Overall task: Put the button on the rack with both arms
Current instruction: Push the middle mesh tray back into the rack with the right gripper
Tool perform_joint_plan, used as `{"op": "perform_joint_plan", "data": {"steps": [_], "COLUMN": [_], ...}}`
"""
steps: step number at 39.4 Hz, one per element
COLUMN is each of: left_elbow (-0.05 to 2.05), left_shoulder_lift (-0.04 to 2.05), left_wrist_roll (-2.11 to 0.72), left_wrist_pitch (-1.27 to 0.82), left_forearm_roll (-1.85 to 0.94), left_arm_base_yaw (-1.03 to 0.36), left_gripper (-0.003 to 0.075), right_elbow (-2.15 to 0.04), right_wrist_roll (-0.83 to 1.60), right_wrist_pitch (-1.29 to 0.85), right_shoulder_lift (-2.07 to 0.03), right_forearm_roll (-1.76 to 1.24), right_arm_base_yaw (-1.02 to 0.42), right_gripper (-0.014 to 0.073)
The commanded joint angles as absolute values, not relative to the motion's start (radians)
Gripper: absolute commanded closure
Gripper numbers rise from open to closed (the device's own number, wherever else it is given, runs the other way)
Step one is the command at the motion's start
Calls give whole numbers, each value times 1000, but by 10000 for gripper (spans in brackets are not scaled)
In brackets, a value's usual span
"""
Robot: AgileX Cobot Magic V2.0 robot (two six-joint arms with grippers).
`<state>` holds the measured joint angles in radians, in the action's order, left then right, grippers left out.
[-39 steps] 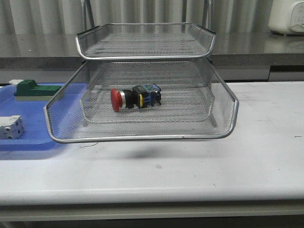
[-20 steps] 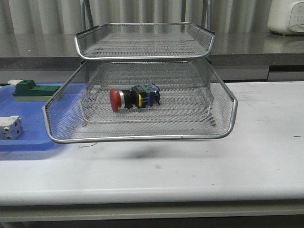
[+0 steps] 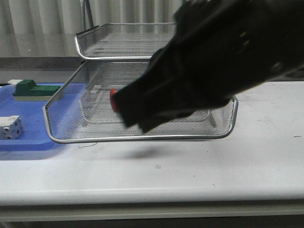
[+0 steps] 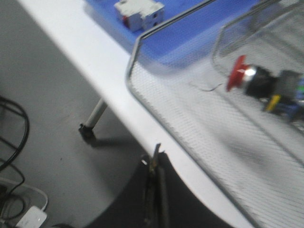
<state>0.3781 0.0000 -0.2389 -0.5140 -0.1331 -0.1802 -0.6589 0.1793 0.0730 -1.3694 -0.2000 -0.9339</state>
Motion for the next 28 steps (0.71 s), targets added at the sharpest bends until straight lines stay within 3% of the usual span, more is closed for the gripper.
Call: {"op": "perform_joint_plan", "data": {"steps": [1,28], "left_elbow": [402,402], "left_shoulder_lift": [13,13], "left_wrist_roll": [-227,-227], "left_wrist_pitch": [-432,-432], "left_forearm_roll": [-147,-147], "left_arm_base_yaw": [-175,-175], "left_gripper": [739,739], "right_elbow": [-720,-891], "right_wrist_roll": [182,183], "right_wrist_pitch": [123,95], "right_shoulder_lift": [-1437,-1659], "right_forearm_roll": [-198,-180], "right_arm_base_yaw": [-965,-776], "right_gripper": [704,704]}}
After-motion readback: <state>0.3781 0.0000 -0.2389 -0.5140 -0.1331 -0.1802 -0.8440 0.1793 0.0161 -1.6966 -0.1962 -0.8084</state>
